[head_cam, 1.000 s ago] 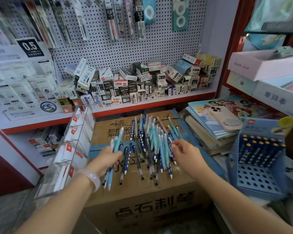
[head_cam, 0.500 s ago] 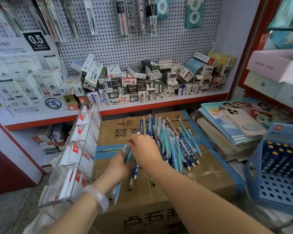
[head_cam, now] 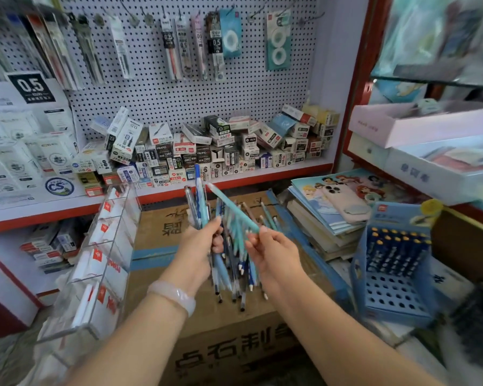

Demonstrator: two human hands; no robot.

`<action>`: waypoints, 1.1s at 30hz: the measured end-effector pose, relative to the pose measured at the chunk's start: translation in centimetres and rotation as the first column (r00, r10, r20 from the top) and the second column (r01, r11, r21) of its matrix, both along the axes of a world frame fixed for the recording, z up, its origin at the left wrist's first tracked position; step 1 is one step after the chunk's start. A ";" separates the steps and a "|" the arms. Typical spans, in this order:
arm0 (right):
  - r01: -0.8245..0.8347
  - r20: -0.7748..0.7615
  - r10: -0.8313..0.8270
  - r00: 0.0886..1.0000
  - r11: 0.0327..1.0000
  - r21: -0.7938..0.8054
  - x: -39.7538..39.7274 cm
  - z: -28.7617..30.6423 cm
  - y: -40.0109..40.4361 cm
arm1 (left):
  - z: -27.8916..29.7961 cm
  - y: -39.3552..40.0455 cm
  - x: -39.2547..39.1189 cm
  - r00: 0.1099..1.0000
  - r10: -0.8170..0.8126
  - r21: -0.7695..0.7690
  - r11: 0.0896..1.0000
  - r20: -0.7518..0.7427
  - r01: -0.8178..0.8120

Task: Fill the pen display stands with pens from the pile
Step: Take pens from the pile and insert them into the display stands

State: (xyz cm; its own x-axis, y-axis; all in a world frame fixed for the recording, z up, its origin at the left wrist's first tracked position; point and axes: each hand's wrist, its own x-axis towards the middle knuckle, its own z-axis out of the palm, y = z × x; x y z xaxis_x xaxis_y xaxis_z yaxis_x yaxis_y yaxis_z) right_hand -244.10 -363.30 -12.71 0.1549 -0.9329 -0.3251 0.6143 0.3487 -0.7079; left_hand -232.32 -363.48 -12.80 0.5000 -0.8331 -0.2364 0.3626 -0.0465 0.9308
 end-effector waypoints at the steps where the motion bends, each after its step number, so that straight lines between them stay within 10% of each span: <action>1: 0.007 0.007 -0.007 1.000 1.000 0.007 -0.9 0.0 0.5 | 0.6 0.0 -1.4 0.998 -0.024 -0.032 0.999 -0.055 0.022; 6: -0.080 -0.198 0.060 0.978 0.992 -0.097 -6.6 0.8 2.1 | 2.3 0.3 -7.4 0.990 -0.116 -0.105 0.989 -0.077 0.108; 12: -0.249 -0.729 0.004 0.684 0.941 -0.228 -15.0 3.6 3.6 | 3.3 1.3 -14.0 0.938 -0.313 -0.052 0.945 0.147 0.323; 27: 0.013 -0.675 -0.200 0.710 0.962 -0.272 -33.1 6.3 6.8 | 3.9 5.4 -31.1 0.570 -0.710 0.032 0.637 0.414 0.770; 33: 0.164 -0.736 -0.473 0.484 0.875 -0.455 -40.0 6.8 9.5 | 3.4 6.9 -35.8 0.545 -0.765 0.009 0.583 0.343 0.812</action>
